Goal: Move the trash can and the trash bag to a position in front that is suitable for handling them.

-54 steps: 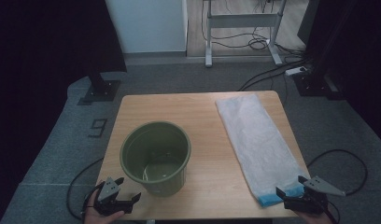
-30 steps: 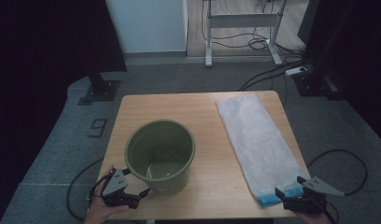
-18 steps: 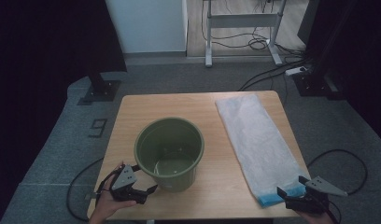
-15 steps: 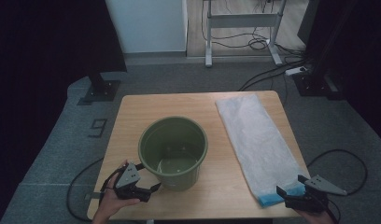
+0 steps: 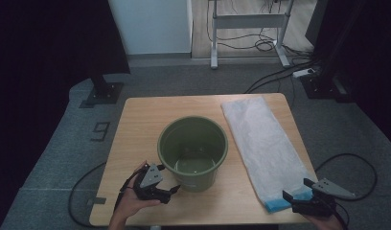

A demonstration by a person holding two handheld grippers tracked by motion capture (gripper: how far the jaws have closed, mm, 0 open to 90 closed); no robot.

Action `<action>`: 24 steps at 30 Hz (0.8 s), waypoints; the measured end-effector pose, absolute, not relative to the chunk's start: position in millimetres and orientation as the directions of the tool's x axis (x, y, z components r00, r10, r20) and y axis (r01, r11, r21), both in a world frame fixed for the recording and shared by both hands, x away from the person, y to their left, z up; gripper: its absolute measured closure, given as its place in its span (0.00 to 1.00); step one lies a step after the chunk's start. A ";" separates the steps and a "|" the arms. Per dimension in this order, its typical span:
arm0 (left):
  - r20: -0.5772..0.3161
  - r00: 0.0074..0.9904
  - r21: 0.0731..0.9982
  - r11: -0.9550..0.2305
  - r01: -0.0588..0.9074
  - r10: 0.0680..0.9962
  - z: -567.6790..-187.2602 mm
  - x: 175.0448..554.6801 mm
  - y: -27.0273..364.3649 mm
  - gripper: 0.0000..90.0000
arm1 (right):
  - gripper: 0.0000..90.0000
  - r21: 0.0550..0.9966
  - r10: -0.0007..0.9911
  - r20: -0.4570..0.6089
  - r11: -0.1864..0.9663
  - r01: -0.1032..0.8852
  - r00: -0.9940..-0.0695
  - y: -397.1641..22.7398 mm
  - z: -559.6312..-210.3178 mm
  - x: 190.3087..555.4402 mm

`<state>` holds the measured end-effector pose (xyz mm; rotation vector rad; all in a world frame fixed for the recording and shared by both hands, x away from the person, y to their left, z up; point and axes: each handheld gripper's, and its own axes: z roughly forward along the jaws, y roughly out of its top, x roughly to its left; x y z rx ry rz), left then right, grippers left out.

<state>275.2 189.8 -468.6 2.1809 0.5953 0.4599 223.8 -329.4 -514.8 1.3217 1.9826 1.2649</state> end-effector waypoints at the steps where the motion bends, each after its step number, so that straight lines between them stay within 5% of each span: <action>1: 0.124 0.825 0.786 -0.562 0.257 0.552 -468.7 275.8 187.6 0.15 | 0.00 0.867 0.887 0.120 0.125 0.482 -0.446 -330.3 -514.5 221.4; 16: 0.124 0.841 0.775 -0.581 0.249 0.526 -469.0 283.2 149.2 0.15 | 0.01 0.868 0.891 0.131 0.109 0.485 -0.434 -335.4 -512.8 210.2; 24: 0.145 0.778 0.776 -0.558 0.294 0.611 -468.1 271.7 159.5 0.15 | 0.01 0.867 0.895 0.136 0.100 0.489 -0.426 -337.1 -511.9 210.4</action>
